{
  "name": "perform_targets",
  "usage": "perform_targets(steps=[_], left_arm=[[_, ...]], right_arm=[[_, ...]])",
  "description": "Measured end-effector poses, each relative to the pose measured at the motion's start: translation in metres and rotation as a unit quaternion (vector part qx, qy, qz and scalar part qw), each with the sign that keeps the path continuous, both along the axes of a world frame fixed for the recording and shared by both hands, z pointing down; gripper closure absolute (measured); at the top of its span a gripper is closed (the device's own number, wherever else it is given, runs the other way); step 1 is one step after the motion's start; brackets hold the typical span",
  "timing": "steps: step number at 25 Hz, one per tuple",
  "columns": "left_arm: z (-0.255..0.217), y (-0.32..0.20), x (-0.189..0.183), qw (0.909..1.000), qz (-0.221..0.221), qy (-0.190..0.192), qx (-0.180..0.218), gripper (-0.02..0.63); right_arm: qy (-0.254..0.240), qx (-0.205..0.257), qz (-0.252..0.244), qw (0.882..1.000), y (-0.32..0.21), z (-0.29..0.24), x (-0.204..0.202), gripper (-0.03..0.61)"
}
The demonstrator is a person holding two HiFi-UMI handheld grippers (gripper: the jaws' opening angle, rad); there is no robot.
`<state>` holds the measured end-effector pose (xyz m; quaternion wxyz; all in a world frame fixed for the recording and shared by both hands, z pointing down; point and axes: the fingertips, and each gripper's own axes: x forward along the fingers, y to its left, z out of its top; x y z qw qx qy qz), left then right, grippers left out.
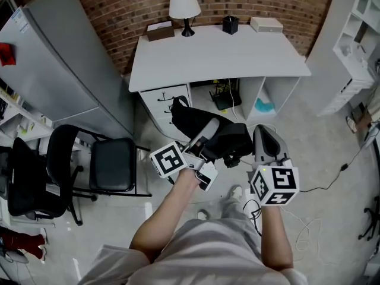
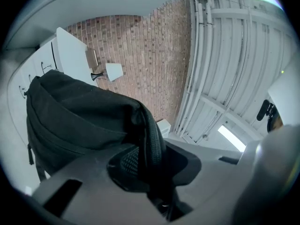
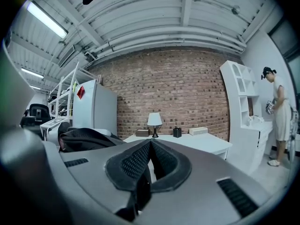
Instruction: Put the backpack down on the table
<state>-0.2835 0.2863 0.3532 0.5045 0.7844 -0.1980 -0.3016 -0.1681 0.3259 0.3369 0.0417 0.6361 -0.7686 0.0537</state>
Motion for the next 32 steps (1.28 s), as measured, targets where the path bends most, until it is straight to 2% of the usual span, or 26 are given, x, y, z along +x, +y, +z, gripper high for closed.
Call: perform_targets(steps=[11, 19, 26, 32], left_arm=[[0.003, -0.061, 0.063, 0.9997, -0.021, -0.008, 0.0, 0.548], [0.002, -0.109, 0.123, 0.999, -0.042, -0.013, -0.006, 0.548], [-0.008, -0.135, 0.167, 0.9984, -0.051, -0.023, 0.001, 0.548], [-0.024, -0.158, 0.196, 0.9975, -0.058, -0.032, 0.025, 0.548]], right_arm=[[-0.007, -0.003, -0.013, 1.0, -0.065, 0.008, 0.071, 0.578], [-0.016, -0.011, -0.025, 1.0, -0.117, 0.01, 0.139, 0.578], [-0.03, -0.011, -0.035, 0.999, -0.144, 0.011, 0.184, 0.578], [-0.038, -0.006, -0.041, 0.998, -0.163, 0.011, 0.214, 0.578]])
